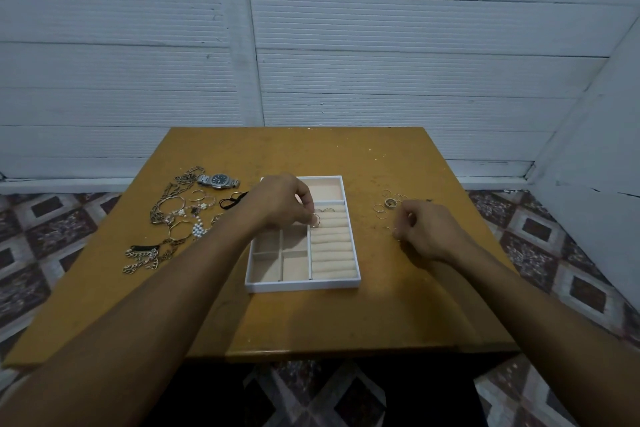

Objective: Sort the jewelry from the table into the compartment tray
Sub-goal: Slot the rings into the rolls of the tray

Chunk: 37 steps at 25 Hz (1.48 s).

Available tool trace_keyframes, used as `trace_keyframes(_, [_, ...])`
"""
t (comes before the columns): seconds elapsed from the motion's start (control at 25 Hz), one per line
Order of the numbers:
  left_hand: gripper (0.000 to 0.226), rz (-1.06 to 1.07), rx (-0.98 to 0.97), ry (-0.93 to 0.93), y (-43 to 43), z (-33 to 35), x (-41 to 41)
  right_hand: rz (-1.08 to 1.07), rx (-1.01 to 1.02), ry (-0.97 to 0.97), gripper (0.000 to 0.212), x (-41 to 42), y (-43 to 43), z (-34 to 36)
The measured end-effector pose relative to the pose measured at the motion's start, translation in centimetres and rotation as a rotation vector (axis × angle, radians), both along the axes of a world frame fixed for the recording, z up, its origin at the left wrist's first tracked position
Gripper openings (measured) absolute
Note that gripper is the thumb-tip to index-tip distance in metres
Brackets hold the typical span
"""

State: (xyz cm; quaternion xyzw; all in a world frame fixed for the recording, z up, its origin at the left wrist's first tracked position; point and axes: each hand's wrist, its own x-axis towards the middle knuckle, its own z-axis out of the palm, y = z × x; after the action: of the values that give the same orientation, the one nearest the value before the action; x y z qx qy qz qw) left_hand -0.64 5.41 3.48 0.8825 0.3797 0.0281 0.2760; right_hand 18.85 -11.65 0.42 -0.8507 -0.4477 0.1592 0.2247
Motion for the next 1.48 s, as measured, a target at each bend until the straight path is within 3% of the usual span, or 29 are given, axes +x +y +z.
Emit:
trace_keyframes(0.28, [0.015,0.011,-0.003,0.001,0.3,-0.5,0.4,0.048,0.136,0.030,0.012,-2.4,3.7,2.1])
trace_keyframes(0.48, [0.009,-0.027,0.162,0.009,0.1,-0.9,0.3,0.076,0.187,-0.037,0.017,-4.3,6.2,1.2])
trace_keyframes(0.76, [0.010,-0.035,0.223,-0.053,-0.5,-1.0,0.3,0.084,0.285,-0.085,0.012,-4.5,6.9,-0.2])
trace_keyframes(1.48, [0.014,0.051,0.083,-0.245,-0.4,-2.0,-0.9,0.172,0.290,-0.354,0.010,-5.0,6.7,-1.6])
